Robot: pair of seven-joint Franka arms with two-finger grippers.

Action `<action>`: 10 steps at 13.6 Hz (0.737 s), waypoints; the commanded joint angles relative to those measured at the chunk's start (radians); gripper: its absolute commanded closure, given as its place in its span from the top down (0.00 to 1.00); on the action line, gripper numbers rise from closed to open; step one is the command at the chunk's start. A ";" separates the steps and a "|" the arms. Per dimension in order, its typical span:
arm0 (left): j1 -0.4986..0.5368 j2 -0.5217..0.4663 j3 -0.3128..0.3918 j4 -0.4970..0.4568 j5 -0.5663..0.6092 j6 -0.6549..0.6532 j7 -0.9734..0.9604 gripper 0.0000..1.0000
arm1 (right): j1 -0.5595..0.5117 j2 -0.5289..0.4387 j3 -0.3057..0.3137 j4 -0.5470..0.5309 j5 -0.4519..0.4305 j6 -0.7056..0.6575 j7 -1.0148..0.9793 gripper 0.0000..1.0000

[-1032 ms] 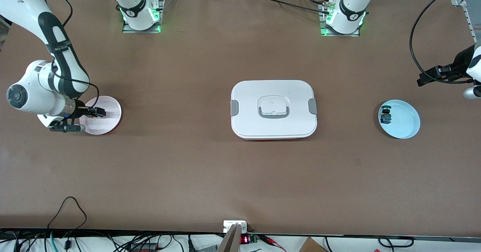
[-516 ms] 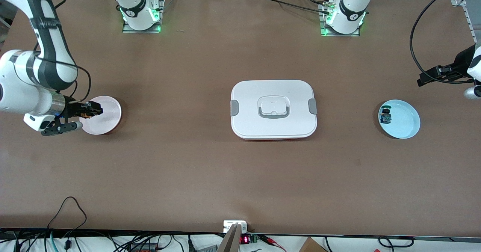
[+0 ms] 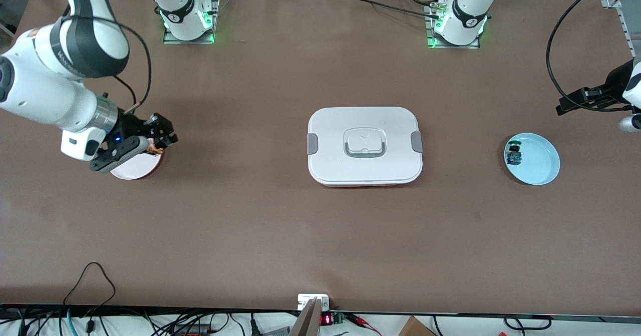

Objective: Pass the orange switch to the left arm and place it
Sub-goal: 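Lift the orange switch with the right gripper and carry it over the box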

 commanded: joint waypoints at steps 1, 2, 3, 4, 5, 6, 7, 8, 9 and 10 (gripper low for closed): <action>0.007 0.005 -0.004 0.020 -0.014 -0.001 0.002 1.00 | 0.072 -0.021 0.001 0.047 0.103 -0.073 -0.089 0.14; 0.007 0.005 -0.004 0.020 -0.014 -0.001 0.002 1.00 | 0.090 -0.020 0.022 0.053 0.137 -0.071 -0.124 0.14; 0.007 0.005 -0.002 0.020 -0.014 -0.001 0.002 1.00 | 0.090 -0.018 0.053 0.055 0.184 -0.058 -0.167 0.14; 0.007 0.005 -0.004 0.020 -0.014 -0.001 0.002 1.00 | 0.092 -0.014 0.085 0.056 0.239 -0.027 -0.201 0.14; 0.007 0.005 -0.002 0.020 -0.014 -0.001 0.002 1.00 | 0.098 -0.006 0.102 0.056 0.279 0.011 -0.236 0.14; 0.008 0.005 -0.002 0.022 -0.014 -0.001 0.002 1.00 | 0.109 0.009 0.110 0.056 0.322 0.030 -0.305 0.14; 0.014 0.005 -0.002 0.022 -0.014 0.000 0.002 1.00 | 0.119 0.020 0.113 0.056 0.391 0.041 -0.401 0.14; 0.022 0.005 -0.002 0.022 -0.014 0.000 0.002 1.00 | 0.130 0.032 0.111 0.053 0.475 0.044 -0.517 0.14; 0.028 0.005 -0.004 0.022 -0.014 0.000 0.002 1.00 | 0.135 0.035 0.111 0.052 0.552 0.044 -0.626 0.14; 0.030 0.005 -0.002 0.022 -0.014 0.000 0.002 1.00 | 0.142 0.045 0.111 0.052 0.627 0.044 -0.734 0.14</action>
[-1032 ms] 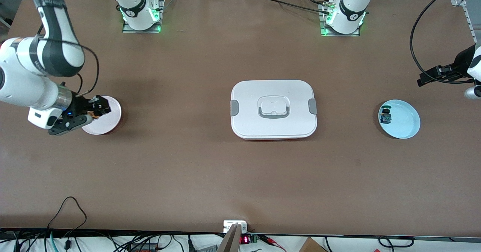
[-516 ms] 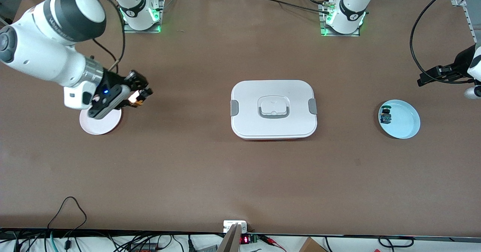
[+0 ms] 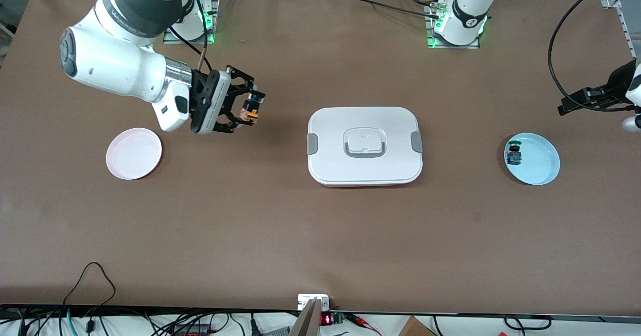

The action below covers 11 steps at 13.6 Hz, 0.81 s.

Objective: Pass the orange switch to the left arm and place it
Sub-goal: 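Lift the orange switch with the right gripper and carry it over the box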

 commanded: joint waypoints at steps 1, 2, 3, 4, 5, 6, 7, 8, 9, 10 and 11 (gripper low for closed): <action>0.014 0.006 -0.003 0.021 -0.014 -0.001 0.002 1.00 | 0.012 0.027 0.001 0.013 0.183 0.004 -0.265 0.13; 0.016 0.006 -0.003 0.022 -0.012 -0.001 0.002 1.00 | 0.020 0.027 0.001 0.013 0.246 0.004 -0.325 0.13; 0.016 0.008 -0.003 0.036 -0.012 -0.003 0.002 1.00 | 0.026 0.027 0.001 0.013 0.323 0.006 -0.374 0.13; 0.016 0.023 -0.003 0.054 -0.012 -0.006 0.003 1.00 | 0.035 0.027 0.003 0.013 0.387 0.019 -0.416 0.13; 0.016 0.031 -0.003 0.068 -0.011 -0.007 0.017 1.00 | 0.058 0.027 0.001 0.013 0.461 0.073 -0.474 0.13; 0.020 0.033 -0.003 0.074 -0.011 -0.007 0.036 1.00 | 0.077 0.031 0.001 0.013 0.547 0.126 -0.523 0.13; 0.025 0.033 -0.003 0.076 -0.012 -0.007 0.057 1.00 | 0.091 0.046 0.001 0.013 0.617 0.145 -0.549 0.13; 0.029 0.034 -0.003 0.076 -0.012 -0.007 0.077 1.00 | 0.114 0.057 0.001 0.015 0.697 0.157 -0.596 0.13; 0.032 0.039 -0.004 0.077 -0.014 -0.007 0.082 1.00 | 0.129 0.065 0.001 0.015 0.762 0.177 -0.652 0.12; 0.035 0.039 -0.003 0.077 -0.014 -0.007 0.082 1.00 | 0.131 0.072 0.001 0.013 0.808 0.185 -0.717 0.10; 0.040 0.039 -0.004 0.077 -0.014 -0.007 0.083 1.00 | 0.132 0.092 0.001 0.011 0.846 0.181 -0.767 0.10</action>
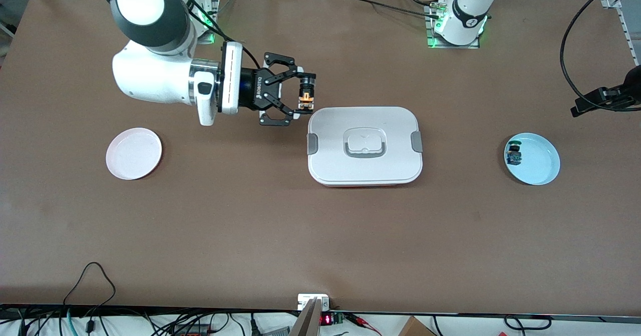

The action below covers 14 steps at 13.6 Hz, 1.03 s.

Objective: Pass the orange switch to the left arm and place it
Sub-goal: 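Lift the orange switch with the right gripper and carry it over the box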

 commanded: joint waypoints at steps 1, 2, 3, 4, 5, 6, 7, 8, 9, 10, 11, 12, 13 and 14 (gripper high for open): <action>0.016 0.020 -0.003 0.034 -0.014 -0.009 0.039 1.00 | 0.020 0.050 -0.001 0.012 0.128 0.004 -0.139 0.10; 0.015 0.035 -0.003 0.034 -0.006 -0.007 0.047 1.00 | 0.029 0.060 -0.001 0.013 0.198 0.004 -0.166 0.10; 0.018 0.052 -0.003 0.043 -0.004 -0.007 0.048 1.00 | 0.047 0.067 -0.001 0.015 0.252 0.004 -0.181 0.10; 0.033 0.055 -0.003 0.049 -0.007 -0.010 0.050 1.00 | 0.064 0.068 -0.001 0.016 0.295 0.005 -0.181 0.10; 0.038 0.056 -0.003 0.049 -0.008 -0.010 0.050 1.00 | 0.081 0.073 -0.001 0.018 0.336 0.010 -0.183 0.09; 0.042 0.056 -0.003 0.052 -0.011 -0.010 0.051 1.00 | 0.097 0.082 -0.001 0.024 0.358 0.011 -0.183 0.07; 0.044 0.056 -0.005 0.053 -0.011 -0.010 0.051 1.00 | 0.107 0.085 -0.001 0.032 0.358 0.013 -0.181 0.07; 0.045 0.055 -0.003 0.053 -0.011 -0.010 0.053 1.00 | 0.123 0.088 -0.001 0.033 0.360 0.014 -0.180 0.07; 0.045 0.058 -0.003 0.052 -0.011 -0.010 0.051 1.00 | 0.133 0.106 -0.001 0.045 0.358 0.022 -0.178 0.07; 0.061 0.064 -0.003 0.052 -0.014 -0.013 0.051 1.00 | 0.144 0.116 -0.001 0.061 0.354 0.036 -0.180 0.07; 0.067 0.069 -0.005 0.052 -0.014 -0.015 0.048 1.00 | 0.164 0.125 -0.001 0.079 0.350 0.060 -0.180 0.07; 0.071 0.085 -0.005 0.052 -0.014 -0.024 0.048 1.00 | 0.182 0.136 -0.001 0.102 0.350 0.095 -0.180 0.07; 0.075 0.087 -0.005 0.052 -0.014 -0.050 0.050 1.00 | 0.210 0.146 -0.001 0.125 0.350 0.135 -0.183 0.07; 0.076 0.087 -0.006 0.055 -0.017 -0.088 0.048 1.00 | 0.224 0.156 -0.001 0.142 0.341 0.166 -0.189 0.07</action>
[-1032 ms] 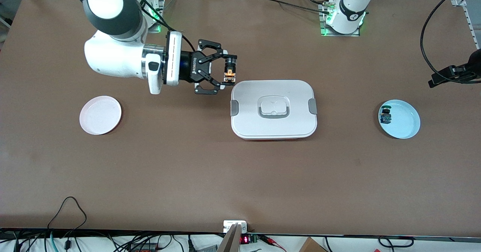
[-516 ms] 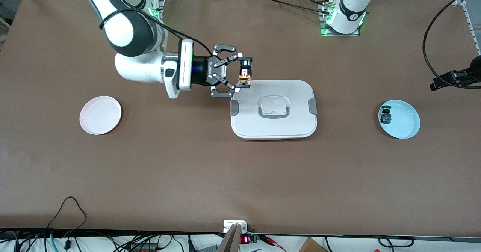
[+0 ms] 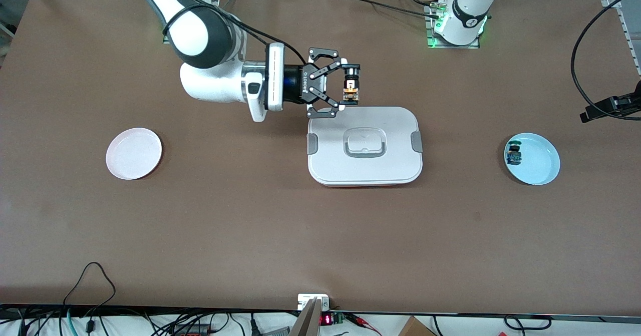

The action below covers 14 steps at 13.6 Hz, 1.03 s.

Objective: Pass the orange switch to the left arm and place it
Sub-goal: 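Hold the switch with the right gripper while the left gripper reaches it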

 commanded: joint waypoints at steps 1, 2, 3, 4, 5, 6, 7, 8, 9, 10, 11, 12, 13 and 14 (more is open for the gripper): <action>0.016 0.022 -0.007 0.034 -0.061 -0.113 0.020 1.00 | 0.058 0.041 -0.003 0.079 -0.017 0.093 -0.038 0.07; 0.023 0.022 -0.005 0.034 -0.123 -0.156 0.020 1.00 | 0.063 0.043 -0.003 0.086 -0.053 0.116 -0.048 0.07; 0.038 0.022 -0.005 0.039 -0.214 -0.185 0.020 1.00 | 0.063 0.043 -0.003 0.088 -0.077 0.122 -0.052 0.07; 0.058 0.028 -0.003 0.042 -0.315 -0.216 0.016 1.00 | 0.063 0.043 -0.003 0.088 -0.103 0.122 -0.058 0.07; 0.074 0.036 -0.003 0.042 -0.402 -0.258 0.017 1.00 | 0.061 0.044 -0.003 0.088 -0.115 0.122 -0.082 0.07; 0.091 0.068 -0.003 0.042 -0.508 -0.312 0.010 1.00 | 0.064 0.049 -0.002 0.088 -0.114 0.124 -0.090 0.07; 0.095 0.081 -0.003 0.028 -0.611 -0.346 -0.012 1.00 | 0.064 0.049 -0.003 0.099 -0.118 0.126 -0.095 0.07; 0.094 0.084 -0.006 0.015 -0.691 -0.355 -0.067 1.00 | 0.066 0.050 -0.002 0.105 -0.118 0.126 -0.099 0.07; 0.088 0.084 -0.019 -0.004 -0.766 -0.358 -0.138 1.00 | 0.069 0.052 -0.002 0.108 -0.117 0.127 -0.099 0.07; 0.082 0.082 -0.031 -0.030 -0.861 -0.357 -0.168 1.00 | 0.072 0.050 -0.003 0.116 -0.120 0.136 -0.101 0.07; 0.083 0.085 -0.064 -0.060 -0.945 -0.348 -0.173 1.00 | 0.074 0.050 -0.003 0.120 -0.120 0.147 -0.101 0.07; 0.082 0.085 -0.078 -0.090 -1.016 -0.345 -0.173 1.00 | 0.080 0.052 -0.003 0.122 -0.120 0.155 -0.102 0.07; 0.080 0.076 -0.120 -0.125 -1.067 -0.322 -0.174 1.00 | 0.084 0.050 -0.003 0.123 -0.118 0.155 -0.101 0.07; 0.083 0.059 -0.164 -0.143 -1.081 -0.290 -0.177 1.00 | 0.084 0.050 -0.003 0.123 -0.120 0.155 -0.102 0.07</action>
